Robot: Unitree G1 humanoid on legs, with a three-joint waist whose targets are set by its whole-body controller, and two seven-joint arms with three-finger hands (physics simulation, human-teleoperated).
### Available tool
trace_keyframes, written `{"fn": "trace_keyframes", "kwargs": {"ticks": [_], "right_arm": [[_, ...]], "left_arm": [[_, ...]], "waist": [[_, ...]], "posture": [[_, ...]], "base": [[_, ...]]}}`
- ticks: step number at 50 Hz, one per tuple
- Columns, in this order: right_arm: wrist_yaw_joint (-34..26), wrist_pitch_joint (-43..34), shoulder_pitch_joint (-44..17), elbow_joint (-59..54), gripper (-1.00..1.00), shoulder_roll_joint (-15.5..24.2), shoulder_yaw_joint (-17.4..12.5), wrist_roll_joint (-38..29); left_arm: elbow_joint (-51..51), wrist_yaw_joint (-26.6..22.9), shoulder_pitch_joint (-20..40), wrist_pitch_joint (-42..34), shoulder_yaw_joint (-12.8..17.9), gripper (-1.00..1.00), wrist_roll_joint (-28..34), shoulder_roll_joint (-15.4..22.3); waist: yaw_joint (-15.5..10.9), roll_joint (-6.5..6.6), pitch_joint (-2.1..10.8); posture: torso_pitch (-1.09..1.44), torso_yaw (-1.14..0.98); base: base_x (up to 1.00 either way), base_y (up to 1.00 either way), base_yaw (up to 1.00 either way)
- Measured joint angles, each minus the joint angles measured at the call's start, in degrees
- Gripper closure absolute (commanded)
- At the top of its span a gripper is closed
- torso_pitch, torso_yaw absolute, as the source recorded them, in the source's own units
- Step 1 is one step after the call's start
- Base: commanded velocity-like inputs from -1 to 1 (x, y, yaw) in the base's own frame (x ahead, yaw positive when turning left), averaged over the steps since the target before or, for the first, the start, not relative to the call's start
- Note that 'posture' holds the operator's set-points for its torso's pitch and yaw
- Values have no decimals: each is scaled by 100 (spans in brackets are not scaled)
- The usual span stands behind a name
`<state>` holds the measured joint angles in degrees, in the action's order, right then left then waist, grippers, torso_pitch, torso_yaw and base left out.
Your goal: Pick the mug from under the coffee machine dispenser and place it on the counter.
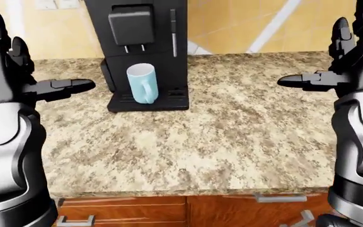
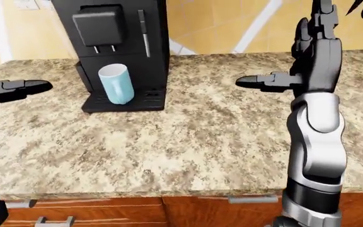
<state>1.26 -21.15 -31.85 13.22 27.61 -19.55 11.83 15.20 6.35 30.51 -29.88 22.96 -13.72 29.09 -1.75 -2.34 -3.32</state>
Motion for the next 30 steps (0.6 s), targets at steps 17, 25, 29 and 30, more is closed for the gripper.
{"fn": "trace_keyframes", "kwargs": {"ticks": [17,25,29,30], "right_arm": [[209,-715,-140,-192,-100,-61,-25,-223],[312,-872,-282,-64,-100,25,-136,241],[330,-962,-244,95,-100,150,-140,472],[312,-960,-233,112,-100,162,-114,473]], "left_arm": [[-27,8,-17,150,-36,-100,82,-32],[-117,-85,-105,111,-38,-100,225,-17],[-64,-89,-70,10,31,-100,198,8],[-42,-66,-54,-41,56,-100,170,4]], "waist": [[291,565,5],[201,262,0],[156,227,52],[151,223,57]], "posture": [[0,0],[0,0],[0,0],[0,0]], "base": [[0,0,51],[0,0,0],[0,0,0],[0,0,0]]}}
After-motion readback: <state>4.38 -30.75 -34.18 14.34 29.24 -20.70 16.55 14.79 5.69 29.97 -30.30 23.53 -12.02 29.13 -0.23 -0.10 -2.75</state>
